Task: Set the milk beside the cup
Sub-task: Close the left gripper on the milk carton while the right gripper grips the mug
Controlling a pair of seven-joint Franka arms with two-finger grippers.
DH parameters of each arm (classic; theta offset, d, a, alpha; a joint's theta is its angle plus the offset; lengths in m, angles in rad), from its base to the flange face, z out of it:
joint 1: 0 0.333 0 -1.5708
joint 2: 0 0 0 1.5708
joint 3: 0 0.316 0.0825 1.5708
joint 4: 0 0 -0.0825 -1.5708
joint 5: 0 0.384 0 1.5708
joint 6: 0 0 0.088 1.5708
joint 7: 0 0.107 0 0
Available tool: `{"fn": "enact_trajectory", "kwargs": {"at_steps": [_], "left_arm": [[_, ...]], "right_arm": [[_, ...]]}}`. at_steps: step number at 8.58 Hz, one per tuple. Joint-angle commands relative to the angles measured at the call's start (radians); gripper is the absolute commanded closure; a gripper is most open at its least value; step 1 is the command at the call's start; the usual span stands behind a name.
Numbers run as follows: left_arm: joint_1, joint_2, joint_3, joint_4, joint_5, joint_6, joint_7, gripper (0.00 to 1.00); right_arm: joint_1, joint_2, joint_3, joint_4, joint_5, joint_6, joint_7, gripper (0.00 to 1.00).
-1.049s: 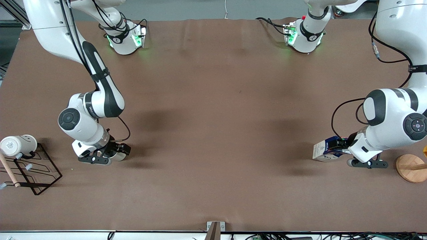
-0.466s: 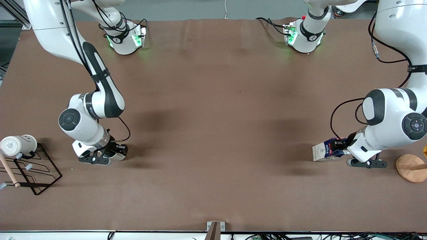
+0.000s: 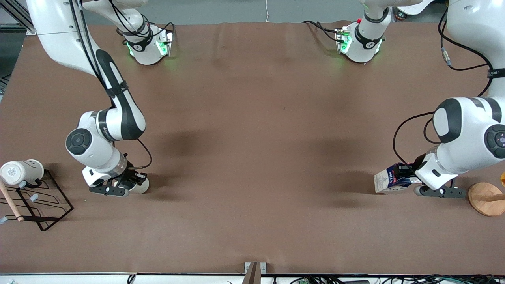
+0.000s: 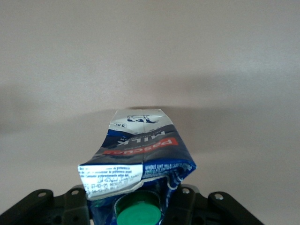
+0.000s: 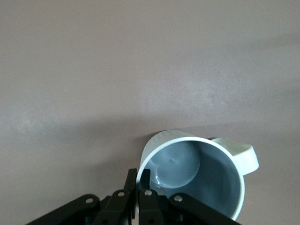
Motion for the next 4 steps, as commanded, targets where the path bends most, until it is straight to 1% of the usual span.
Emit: {"fn": "enact_trajectory", "kwargs": {"at_steps": [1,2,3,4], "left_arm": [[0.0,-0.053,-0.013,0.003,-0.018,-0.058,-0.002,0.51],[-0.001,-0.068,-0.016,0.003,-0.037,-0.061,-0.02,0.51],[-0.001,-0.081,-0.037,0.003,-0.038,-0.061,-0.054,0.51],[-0.001,-0.092,-0.06,0.004,-0.038,-0.063,-0.091,0.51]], "right_arm": [[0.007,-0.039,0.003,0.016,0.01,-0.066,0.012,1.0],[0.016,-0.059,0.005,0.051,0.01,-0.129,0.08,1.0],[0.069,-0.059,0.005,0.103,0.01,-0.194,0.183,1.0],[0.123,-0.059,0.005,0.126,0.01,-0.225,0.296,1.0]]}}
